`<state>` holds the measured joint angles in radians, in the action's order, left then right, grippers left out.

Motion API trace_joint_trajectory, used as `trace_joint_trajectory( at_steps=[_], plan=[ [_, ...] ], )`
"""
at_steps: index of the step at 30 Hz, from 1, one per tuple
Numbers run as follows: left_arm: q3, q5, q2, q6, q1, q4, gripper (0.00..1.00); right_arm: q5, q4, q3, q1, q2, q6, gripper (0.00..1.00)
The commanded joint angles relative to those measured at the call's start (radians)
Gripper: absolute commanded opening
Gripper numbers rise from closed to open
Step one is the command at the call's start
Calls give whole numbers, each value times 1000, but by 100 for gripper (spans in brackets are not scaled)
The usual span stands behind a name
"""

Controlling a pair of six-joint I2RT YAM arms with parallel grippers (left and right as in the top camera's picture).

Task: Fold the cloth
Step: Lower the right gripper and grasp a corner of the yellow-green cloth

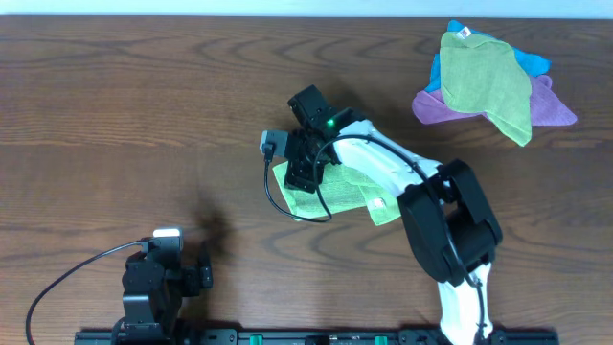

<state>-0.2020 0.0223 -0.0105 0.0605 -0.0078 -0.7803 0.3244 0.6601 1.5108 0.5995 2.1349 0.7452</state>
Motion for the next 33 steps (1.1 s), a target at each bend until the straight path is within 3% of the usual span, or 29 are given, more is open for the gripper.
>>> trace_joint_trajectory(
  at_steps=[1,4,5,6,19,33],
  plan=[
    [22,3,6,14,-2,-31,95,-8,1,13,-10,10,-3,67],
    [22,3,6,14,-2,-31,95,-10,0,13,-13,11,-3,39],
    [22,3,6,14,-2,-31,95,-11,-3,13,-14,11,-3,11],
    [22,3,6,14,-2,-31,95,-11,-4,13,-17,11,-4,1],
    [22,3,6,14,-2,-31,95,-163,24,18,-10,3,-35,1],
    [22,3,6,14,-2,-31,95,-292,385,91,55,-256,-249,1]
  ],
)
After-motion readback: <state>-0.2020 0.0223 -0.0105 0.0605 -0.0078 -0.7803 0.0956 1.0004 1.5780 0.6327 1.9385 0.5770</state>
